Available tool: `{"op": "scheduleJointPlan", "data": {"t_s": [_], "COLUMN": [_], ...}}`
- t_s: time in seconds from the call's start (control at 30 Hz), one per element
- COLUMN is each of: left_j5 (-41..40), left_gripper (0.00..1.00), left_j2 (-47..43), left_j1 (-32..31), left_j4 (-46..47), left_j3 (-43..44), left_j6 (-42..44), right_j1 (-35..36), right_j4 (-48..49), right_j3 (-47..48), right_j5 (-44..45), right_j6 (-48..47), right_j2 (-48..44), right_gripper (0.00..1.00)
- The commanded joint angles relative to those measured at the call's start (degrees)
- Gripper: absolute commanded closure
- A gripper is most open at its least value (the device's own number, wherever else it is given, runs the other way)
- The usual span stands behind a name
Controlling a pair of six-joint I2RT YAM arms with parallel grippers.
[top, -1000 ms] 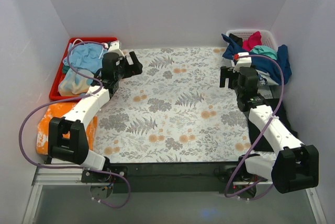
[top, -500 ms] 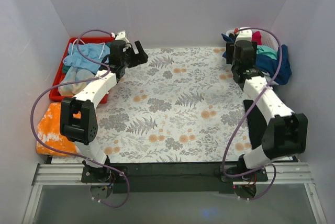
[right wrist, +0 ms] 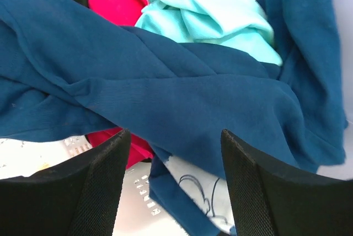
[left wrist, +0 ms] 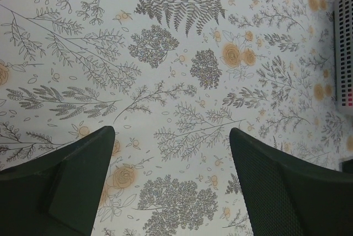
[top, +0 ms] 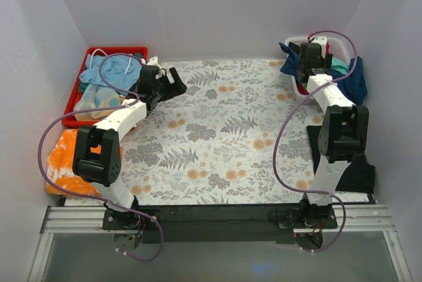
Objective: Fold and stack the t-shirts
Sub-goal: Grab crumpled tshirt from bin with the right arm
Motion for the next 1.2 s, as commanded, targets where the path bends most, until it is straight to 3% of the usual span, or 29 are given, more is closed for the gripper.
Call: {"op": "scheduleJointPlan", "data": {"t_s": [0.0, 0.13, 0.33, 0.57, 0.67, 0.7, 0.8, 1.17], "left_j5": [1.0, 1.1, 1.1, 0.3, 0.4, 0.5, 0.8, 1.4], "left_gripper": [0.17, 0.17, 0.17, 0.17, 0.16, 0.17, 0.17, 0.17], "left_j2": [-4.0, -5.1, -5.3, -5.3, -4.7, -4.5, -4.1, -4.2], "left_j1": [-0.2, -0.2, -0.2, -0.1, -0.2, -0.2, -0.2, -0.2], "left_j4": [2.1, 3.7, 3.7, 3.7, 3.7, 3.8, 3.7, 3.7], "left_j3": [-2.2, -4.7, -5.1, -5.6, -5.6, -5.4, -5.4, -5.7], "left_j6": [-0.8, -0.8, -0.2, 0.3, 0.2, 0.2, -0.2, -0.7], "right_j1": [2.7, 3.7, 3.5, -0.5, -1.0, -1.0, -0.8, 7.2], "right_j4": [1.5, 4.4, 4.4, 3.6, 2.7, 2.6, 2.1, 1.9], "right_j3": [2.7, -2.0, -1.5, -1.2, -1.3, -1.7, -2.5, -1.7], "right_j5": [8.3, 12.6, 20.8, 21.3, 20.6, 20.2, 19.3, 24.8], "right_j6": [1.3, 1.1, 0.5, 1.7, 2.5, 2.6, 4.6, 8.5], "right_j2": [-0.4, 1.0, 7.1, 10.5, 10.5, 10.1, 8.5, -0.4], "right_gripper": [0.27, 0.26, 0.22, 0.24, 0.42, 0.63, 0.98, 0.99]}}
